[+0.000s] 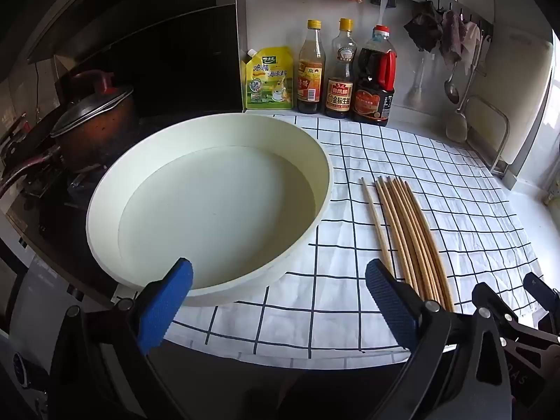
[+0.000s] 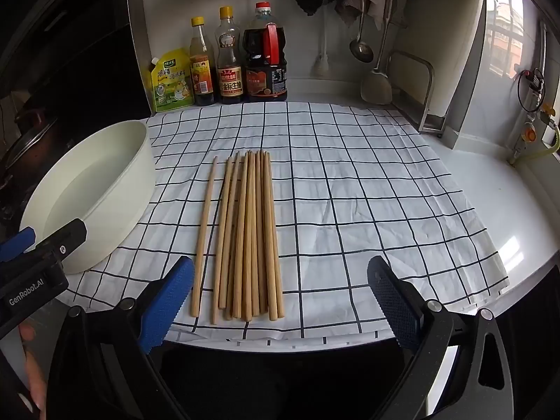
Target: Organize utensils
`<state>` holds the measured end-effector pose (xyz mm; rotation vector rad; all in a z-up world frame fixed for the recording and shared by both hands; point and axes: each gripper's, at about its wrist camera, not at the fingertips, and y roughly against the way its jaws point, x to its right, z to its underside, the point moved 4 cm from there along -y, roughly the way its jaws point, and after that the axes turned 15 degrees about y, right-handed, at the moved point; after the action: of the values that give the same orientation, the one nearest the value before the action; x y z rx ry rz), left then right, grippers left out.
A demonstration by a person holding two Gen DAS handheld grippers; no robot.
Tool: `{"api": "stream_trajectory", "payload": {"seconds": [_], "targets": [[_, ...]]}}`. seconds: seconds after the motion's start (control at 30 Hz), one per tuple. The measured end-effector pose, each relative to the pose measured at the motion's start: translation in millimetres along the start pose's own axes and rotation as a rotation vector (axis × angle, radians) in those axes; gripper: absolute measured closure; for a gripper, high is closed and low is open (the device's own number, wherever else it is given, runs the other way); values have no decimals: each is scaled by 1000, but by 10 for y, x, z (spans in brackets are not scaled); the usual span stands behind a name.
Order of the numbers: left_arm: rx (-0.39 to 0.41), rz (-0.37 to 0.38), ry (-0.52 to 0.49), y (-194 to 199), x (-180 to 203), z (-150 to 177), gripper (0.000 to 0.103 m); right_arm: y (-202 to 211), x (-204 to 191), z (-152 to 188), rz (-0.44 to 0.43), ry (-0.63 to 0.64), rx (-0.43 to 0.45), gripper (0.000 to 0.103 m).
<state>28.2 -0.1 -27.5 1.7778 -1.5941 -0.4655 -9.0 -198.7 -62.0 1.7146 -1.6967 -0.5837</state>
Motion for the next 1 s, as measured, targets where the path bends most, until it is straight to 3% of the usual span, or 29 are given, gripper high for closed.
{"api": "stream_trajectory", "payload": {"seconds": [0.5,0.57,1.0], "targets": [[-3,-16,-9,22,171,109,6,21,2,12,7,2,5,8],[-12,2,1,-9,6,52,6,18,-2,11,9,3,5,8],[-16,4,2,-12,24,72,6,30,7,7,9,3,3,8]]}}
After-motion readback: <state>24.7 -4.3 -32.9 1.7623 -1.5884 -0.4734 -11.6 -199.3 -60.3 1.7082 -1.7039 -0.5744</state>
